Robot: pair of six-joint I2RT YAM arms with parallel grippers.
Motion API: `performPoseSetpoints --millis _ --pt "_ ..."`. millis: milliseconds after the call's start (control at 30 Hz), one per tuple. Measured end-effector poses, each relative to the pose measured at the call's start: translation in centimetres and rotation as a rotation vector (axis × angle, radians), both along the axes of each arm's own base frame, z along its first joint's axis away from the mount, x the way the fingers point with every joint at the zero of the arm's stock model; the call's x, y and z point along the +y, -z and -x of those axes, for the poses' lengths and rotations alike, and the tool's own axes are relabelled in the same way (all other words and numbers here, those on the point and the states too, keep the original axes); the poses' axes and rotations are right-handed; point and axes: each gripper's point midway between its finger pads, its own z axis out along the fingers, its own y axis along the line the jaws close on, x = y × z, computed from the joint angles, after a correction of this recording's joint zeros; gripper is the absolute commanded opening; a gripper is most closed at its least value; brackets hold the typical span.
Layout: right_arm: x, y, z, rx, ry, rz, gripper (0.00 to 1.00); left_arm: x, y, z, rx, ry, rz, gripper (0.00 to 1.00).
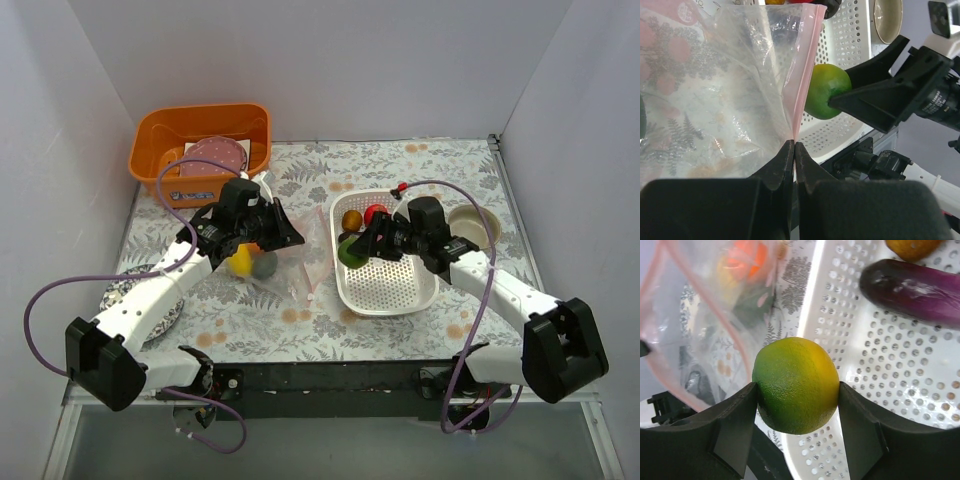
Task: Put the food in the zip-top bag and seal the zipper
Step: Pick up the fake fruit from the bin, then place the fake fruit in the zipper food storage bag.
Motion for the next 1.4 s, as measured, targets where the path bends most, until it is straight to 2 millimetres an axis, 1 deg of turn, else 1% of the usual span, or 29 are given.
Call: performPoseSetpoints --millis 67,200,333,500,633,833,900,967,1033,1200,1267,1333,1400 --pt "0.6 -1.4 0.4 -0.033 -0.012 -0.014 0.48 -0.1 0.1 0.0 0.003 0.005 0.003 0.0" --pt "2.0 -3.1 0.7 -0.069 -0.038 -0.023 0.49 -0.3 0.3 0.0 0.01 0.011 0.004 0.0" --pt "3.5 -4.3 1.3 -0.101 -0.069 -0.026 0.49 -0.3 0.5 0.0 0.013 0.012 0.003 0.0" --pt "5.2 -5.1 2.1 -0.143 -0.077 0.002 0.49 -0.2 1.2 0.1 0.025 0.01 -0.004 0.0" --pt "5.3 -5.6 2.5 -0.175 -0.053 0.024 0.49 -0.1 1.6 0.2 0.034 0.007 -0.009 0.0" --pt "4.1 -8.8 2.3 -0.267 0.016 -0.006 0.5 -0.1 1.6 0.2 0.036 0.006 -0.01 0.0" --pt "4.0 -9.1 2.3 -0.277 0.021 -0.013 0.5 -0.1 1.6 0.2 0.036 0.006 -0.009 0.0" --pt "4.2 -8.9 2.3 -0.268 0.018 -0.01 0.51 -0.1 1.7 0.2 0.037 0.007 -0.008 0.0" --pt "4.6 -8.0 2.3 -0.246 0.002 0.0 0.51 -0.2 1.8 0.2 0.039 0.008 -0.009 0.0" --pt "6.3 -4.9 2.6 -0.153 -0.071 0.039 0.52 -0.2 1.8 0.1 0.04 0.009 -0.011 0.0" --pt "7.0 -4.0 2.5 -0.118 -0.097 0.055 0.52 -0.4 2.0 -0.2 0.044 0.012 -0.014 0.0" --pt "7.5 -3.4 2.4 -0.098 -0.112 0.072 0.53 -0.5 2.2 -0.3 0.05 0.013 -0.017 0.0" --pt "7.8 -3.4 2.2 -0.092 -0.115 0.091 0.56 -0.5 2.2 -0.4 0.052 0.012 -0.018 0.0"
